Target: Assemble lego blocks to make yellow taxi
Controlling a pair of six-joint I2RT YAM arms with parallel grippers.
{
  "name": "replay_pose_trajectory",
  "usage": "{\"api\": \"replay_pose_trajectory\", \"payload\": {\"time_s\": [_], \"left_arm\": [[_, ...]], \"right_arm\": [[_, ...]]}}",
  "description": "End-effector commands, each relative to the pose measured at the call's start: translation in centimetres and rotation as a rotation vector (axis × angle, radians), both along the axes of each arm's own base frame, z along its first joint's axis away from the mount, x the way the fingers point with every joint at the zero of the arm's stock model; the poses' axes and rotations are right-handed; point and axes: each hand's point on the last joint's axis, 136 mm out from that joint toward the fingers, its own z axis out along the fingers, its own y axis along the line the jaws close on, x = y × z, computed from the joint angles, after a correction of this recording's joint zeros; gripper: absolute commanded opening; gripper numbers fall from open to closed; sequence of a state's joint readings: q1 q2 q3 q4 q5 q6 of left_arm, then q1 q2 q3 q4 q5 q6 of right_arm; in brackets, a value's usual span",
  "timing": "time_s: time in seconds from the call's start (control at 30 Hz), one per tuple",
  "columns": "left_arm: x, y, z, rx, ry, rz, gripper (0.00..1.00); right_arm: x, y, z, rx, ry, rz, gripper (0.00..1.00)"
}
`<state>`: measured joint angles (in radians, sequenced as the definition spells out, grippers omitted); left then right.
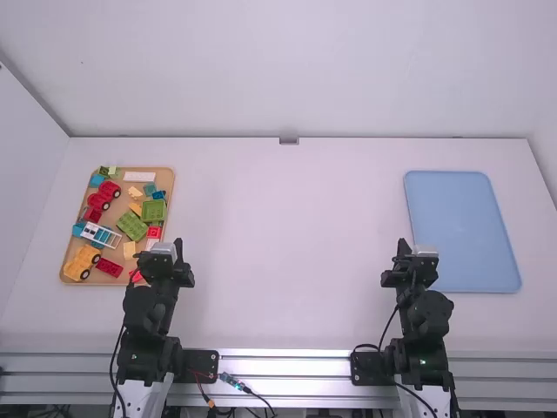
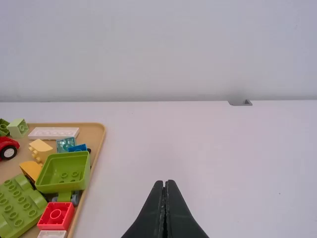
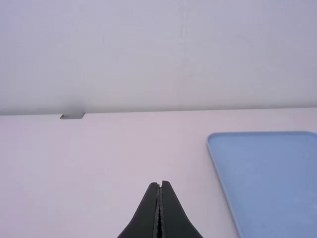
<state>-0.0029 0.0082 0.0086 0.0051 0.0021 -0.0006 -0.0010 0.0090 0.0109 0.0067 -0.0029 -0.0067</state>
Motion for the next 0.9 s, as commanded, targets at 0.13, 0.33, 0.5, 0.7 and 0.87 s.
{"api": "replay_pose_trajectory", "payload": {"time_s": [0.13,0.33,0.5,0.7,0.87], "left_arm": [[0.0,-0.4,1.0,-0.029,-0.007,-0.005,0.03],[0.1,-0.4,2.6,-0.071,-0.025,-0.002,0.08],[0.3,-0.4,4.6,-0.116,-0.062,0.000,0.12],[0.6,-0.1,7.5,-0.123,-0.112,0.011,0.18],[0.9,1.0,10.8,-0.186,-0.183,0.074,0.25]], "right_arm": [[0.0,1.0,1.5,-0.027,-0.031,0.052,0.03],[0.1,1.6,3.4,-0.050,-0.071,0.090,0.07],[0.1,2.2,4.9,-0.082,-0.098,0.127,0.11],[0.2,2.7,7.0,-0.096,-0.140,0.154,0.15],[0.3,3.0,8.9,-0.083,-0.176,0.162,0.19]]}}
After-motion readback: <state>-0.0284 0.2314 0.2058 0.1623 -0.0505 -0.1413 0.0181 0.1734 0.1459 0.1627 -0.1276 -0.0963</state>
